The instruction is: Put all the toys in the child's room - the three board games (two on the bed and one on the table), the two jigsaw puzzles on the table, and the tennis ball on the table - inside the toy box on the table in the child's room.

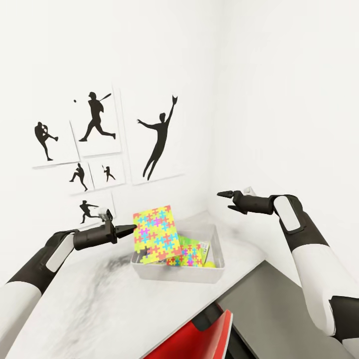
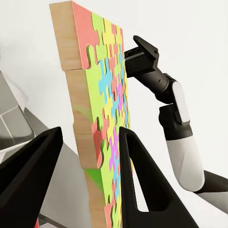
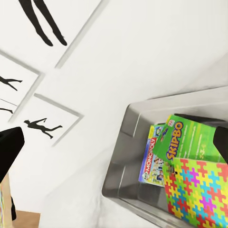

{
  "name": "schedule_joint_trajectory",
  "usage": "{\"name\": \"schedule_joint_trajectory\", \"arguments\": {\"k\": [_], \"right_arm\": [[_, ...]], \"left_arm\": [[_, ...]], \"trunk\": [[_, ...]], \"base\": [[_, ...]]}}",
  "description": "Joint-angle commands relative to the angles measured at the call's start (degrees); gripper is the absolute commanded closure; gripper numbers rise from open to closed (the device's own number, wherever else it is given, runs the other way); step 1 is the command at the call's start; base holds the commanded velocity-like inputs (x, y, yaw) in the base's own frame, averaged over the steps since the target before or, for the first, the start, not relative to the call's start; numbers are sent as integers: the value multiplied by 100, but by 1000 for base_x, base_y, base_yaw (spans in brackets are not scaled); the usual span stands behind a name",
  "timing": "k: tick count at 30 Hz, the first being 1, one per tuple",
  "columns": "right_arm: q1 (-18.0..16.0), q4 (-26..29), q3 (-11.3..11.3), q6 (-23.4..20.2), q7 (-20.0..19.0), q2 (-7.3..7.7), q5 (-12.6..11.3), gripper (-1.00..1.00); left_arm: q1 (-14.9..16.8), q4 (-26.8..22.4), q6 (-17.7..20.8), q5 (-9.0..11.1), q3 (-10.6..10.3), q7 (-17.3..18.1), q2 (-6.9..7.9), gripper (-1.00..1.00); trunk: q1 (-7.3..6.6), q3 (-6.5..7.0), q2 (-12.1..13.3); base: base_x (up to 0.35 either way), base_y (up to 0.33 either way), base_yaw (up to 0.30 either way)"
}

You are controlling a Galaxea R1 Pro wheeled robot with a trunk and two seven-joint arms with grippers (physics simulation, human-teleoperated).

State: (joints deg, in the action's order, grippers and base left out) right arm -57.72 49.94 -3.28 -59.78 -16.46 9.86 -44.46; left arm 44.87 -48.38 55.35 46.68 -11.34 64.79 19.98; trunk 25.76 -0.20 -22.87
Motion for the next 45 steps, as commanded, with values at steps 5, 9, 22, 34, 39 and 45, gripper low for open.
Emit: {"name": "schedule_joint_trajectory", "arguments": {"k": [5,9,22,34,39,45], "right_arm": [[-3,-2,-11,-22,-51,-4,60,-100],[-3,-2,-12,-22,-50,-10,60,-100],[-3,-2,-13,-22,-50,-11,60,-100],[100,30,-13,-22,-58,-3,60,-100],[110,156,-14,-22,-66,-2,60,-100],[240,255,-33,-22,-100,20,60,-100]], "left_arm": [[4,4,28,25,-18,7,5,100],[4,4,28,25,-18,-1,4,100],[4,4,28,25,-22,-13,-3,100],[4,4,28,25,-18,3,-7,100],[4,4,28,25,-18,6,-4,100],[4,4,40,21,-17,-27,-27,100]], "trunk": [[2,-3,-5],[2,-3,-5],[2,-3,-5],[2,-3,-5],[2,-3,-5],[2,-3,-5]], "base": [[1,-1,162],[54,-48,180],[71,-44,7],[38,0,0],[0,0,0],[0,0,0]]}}
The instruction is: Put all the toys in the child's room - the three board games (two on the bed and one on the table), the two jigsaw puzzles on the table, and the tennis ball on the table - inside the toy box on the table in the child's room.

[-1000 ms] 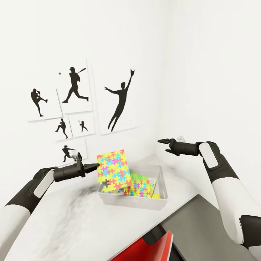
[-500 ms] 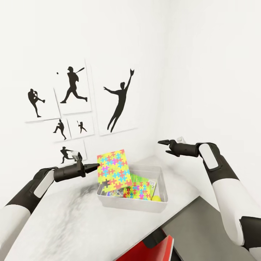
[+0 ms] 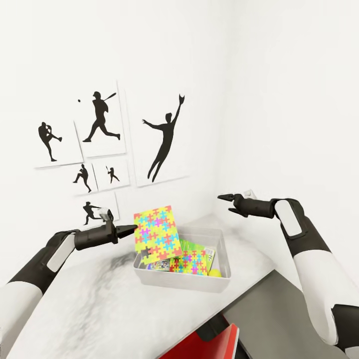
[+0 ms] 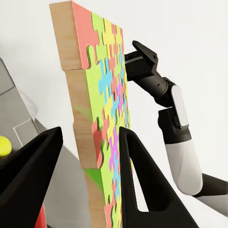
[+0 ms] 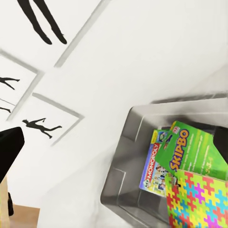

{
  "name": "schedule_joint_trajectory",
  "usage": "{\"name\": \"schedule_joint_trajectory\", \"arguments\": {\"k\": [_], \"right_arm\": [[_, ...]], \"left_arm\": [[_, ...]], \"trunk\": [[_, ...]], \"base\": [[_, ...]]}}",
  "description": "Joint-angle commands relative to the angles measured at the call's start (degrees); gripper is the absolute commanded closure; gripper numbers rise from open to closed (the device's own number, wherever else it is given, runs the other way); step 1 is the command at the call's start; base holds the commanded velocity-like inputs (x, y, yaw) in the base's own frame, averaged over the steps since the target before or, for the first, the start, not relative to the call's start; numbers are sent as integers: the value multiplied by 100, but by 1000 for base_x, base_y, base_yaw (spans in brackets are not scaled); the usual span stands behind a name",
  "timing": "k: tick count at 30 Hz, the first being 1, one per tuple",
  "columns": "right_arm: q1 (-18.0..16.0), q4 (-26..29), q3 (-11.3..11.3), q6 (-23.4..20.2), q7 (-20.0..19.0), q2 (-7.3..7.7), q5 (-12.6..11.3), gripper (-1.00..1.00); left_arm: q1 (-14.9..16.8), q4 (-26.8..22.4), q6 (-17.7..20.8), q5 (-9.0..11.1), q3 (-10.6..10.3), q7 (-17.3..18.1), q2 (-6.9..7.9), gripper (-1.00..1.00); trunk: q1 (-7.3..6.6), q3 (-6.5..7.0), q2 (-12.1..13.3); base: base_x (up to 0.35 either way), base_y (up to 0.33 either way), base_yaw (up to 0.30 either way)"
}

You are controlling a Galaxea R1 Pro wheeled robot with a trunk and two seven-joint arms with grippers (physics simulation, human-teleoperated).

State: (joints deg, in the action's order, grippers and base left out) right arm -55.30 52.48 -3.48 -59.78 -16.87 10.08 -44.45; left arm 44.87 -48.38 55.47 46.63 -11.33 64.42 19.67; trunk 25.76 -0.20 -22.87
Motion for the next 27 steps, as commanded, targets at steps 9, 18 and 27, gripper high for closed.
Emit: {"name": "schedule_joint_trajectory", "arguments": {"k": [9,18,27], "right_arm": [[311,618,-41,-22,-62,19,51,-100],[415,672,-268,-22,-62,123,41,-100],[963,1876,-696,-22,-46,208,14,-100]], "left_arm": [[51,10,29,25,85,-916,-267,100],[57,178,-683,31,1048,-2952,-1483,100],[57,496,-1743,45,1080,-3478,-2221,100]], "trunk": [[2,-3,-5],[2,-3,-5],[2,-3,-5]], "base": [[0,0,0],[0,0,0],[0,0,0]]}}
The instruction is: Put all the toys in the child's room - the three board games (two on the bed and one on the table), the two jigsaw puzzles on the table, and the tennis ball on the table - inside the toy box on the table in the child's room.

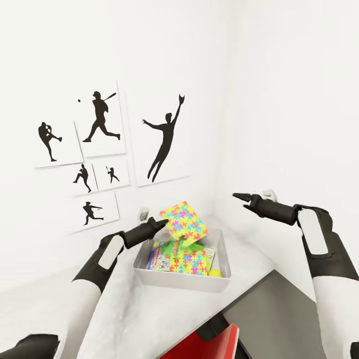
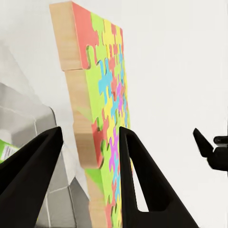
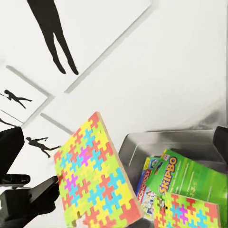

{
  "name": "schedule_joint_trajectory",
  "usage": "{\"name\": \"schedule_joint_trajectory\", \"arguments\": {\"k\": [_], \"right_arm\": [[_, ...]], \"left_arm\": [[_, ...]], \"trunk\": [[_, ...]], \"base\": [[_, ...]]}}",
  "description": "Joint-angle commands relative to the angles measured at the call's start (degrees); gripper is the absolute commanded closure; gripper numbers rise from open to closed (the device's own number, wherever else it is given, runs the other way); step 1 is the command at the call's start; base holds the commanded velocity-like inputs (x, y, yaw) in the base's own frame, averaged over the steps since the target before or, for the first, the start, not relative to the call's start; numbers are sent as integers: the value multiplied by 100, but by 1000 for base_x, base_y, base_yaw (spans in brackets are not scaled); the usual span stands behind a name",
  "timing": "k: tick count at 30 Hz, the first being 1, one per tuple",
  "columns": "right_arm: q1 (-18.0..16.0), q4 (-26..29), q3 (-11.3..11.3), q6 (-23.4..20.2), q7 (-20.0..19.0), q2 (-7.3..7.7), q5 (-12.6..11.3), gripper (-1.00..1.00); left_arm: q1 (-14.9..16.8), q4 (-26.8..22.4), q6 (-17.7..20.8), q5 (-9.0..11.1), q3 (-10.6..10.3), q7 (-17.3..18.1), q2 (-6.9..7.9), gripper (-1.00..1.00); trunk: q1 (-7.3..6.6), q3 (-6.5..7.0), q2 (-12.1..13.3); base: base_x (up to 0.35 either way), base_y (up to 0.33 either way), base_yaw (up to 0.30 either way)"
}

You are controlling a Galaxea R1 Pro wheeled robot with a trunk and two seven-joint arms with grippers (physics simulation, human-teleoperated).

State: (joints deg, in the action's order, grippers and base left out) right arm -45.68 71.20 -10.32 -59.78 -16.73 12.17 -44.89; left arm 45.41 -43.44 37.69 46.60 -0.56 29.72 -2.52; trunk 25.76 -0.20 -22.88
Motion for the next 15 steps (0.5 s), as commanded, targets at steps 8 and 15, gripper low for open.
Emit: {"name": "schedule_joint_trajectory", "arguments": {"k": [8,15], "right_arm": [[281,396,-272,-22,-42,5,31,-100],[307,403,-281,-22,-16,5,20,-100]], "left_arm": [[-3,859,-860,75,-1,-474,-370,100],[-13,1199,-1465,80,3,-492,-515,100]], "trunk": [[3,-2,-4],[3,-2,-4]], "base": [[0,0,0],[0,0,0]]}}
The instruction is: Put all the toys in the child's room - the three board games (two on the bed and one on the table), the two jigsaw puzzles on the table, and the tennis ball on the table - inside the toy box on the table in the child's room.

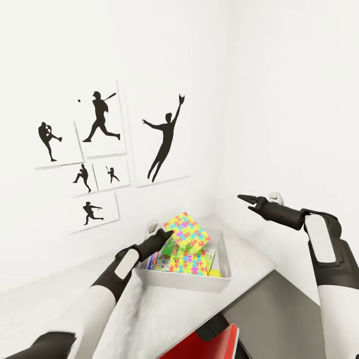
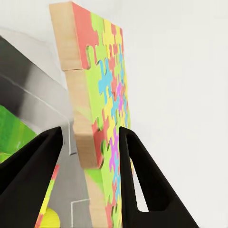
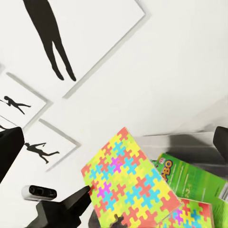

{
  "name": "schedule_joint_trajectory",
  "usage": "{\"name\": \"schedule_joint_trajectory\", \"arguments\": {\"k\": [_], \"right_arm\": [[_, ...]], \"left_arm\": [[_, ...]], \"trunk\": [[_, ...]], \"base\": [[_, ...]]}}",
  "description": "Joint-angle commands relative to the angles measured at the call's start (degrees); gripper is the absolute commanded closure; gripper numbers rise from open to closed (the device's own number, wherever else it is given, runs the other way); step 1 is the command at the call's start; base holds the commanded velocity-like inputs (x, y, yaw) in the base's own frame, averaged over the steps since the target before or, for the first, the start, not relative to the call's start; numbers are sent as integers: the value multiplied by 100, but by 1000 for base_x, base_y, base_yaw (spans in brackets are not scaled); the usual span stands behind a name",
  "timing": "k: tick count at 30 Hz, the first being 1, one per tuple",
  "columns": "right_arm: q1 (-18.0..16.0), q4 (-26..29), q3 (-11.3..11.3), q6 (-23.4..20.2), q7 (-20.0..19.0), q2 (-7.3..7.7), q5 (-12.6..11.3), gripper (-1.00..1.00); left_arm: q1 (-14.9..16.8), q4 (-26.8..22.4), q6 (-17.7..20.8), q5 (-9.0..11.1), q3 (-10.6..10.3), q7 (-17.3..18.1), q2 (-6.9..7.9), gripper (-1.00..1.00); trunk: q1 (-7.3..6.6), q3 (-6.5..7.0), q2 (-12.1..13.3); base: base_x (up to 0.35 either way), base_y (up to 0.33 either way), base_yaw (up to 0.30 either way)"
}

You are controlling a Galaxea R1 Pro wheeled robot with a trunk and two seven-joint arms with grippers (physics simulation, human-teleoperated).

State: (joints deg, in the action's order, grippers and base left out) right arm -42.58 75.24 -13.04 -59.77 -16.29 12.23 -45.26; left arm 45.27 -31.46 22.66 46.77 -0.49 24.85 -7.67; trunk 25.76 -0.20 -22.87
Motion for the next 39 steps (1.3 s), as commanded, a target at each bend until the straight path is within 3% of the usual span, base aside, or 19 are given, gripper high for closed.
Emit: {"name": "schedule_joint_trajectory", "arguments": {"k": [1,3,7,10,11,14,21,32,33,39], "right_arm": [[-4,-1,-12,-23,-59,2,54,-100],[-3,-1,-9,-23,-55,1,55,-100],[-4,-1,-6,-23,-45,-1,60,-100],[-5,-1,-6,-23,-42,-4,61,-100],[-5,-1,-6,-23,-39,-7,61,-100],[-5,-1,-6,-23,-34,-14,61,-100],[-6,-5,-6,-23,-25,-35,61,-100],[-5,-2,8,-23,-24,-36,61,-100],[-5,-1,11,-23,-24,-36,61,-100],[-5,6,19,-23,-24,-35,53,-100]], "left_arm": [[0,86,-34,85,6,-5,-11,100],[0,222,-108,205,103,-6,-18,100],[-1,623,-328,686,359,-136,-29,100],[0,829,-870,905,420,-533,-129,100],[-1,894,-1203,932,421,-642,-175,100],[-1,1166,-1561,953,412,-742,-232,100],[-1,1339,-1600,960,402,-775,-232,100],[-1,1355,-1546,965,401,-1106,-232,100],[-1,1354,-1546,965,401,-1109,-232,-100],[-1,1354,-1545,965,401,-1113,-232,-100]], "trunk": [[2,-2,-5],[2,-2,-5],[2,-2,-5],[2,-2,-5],[2,-2,-5],[2,-2,-5],[2,-2,-5],[2,-2,-5],[2,-2,-5],[2,-2,-5]], "base": [[0,0,0],[0,0,0],[0,0,0],[0,0,0],[0,0,0],[0,0,0],[0,0,0],[0,0,0],[0,0,0],[0,0,0]]}}
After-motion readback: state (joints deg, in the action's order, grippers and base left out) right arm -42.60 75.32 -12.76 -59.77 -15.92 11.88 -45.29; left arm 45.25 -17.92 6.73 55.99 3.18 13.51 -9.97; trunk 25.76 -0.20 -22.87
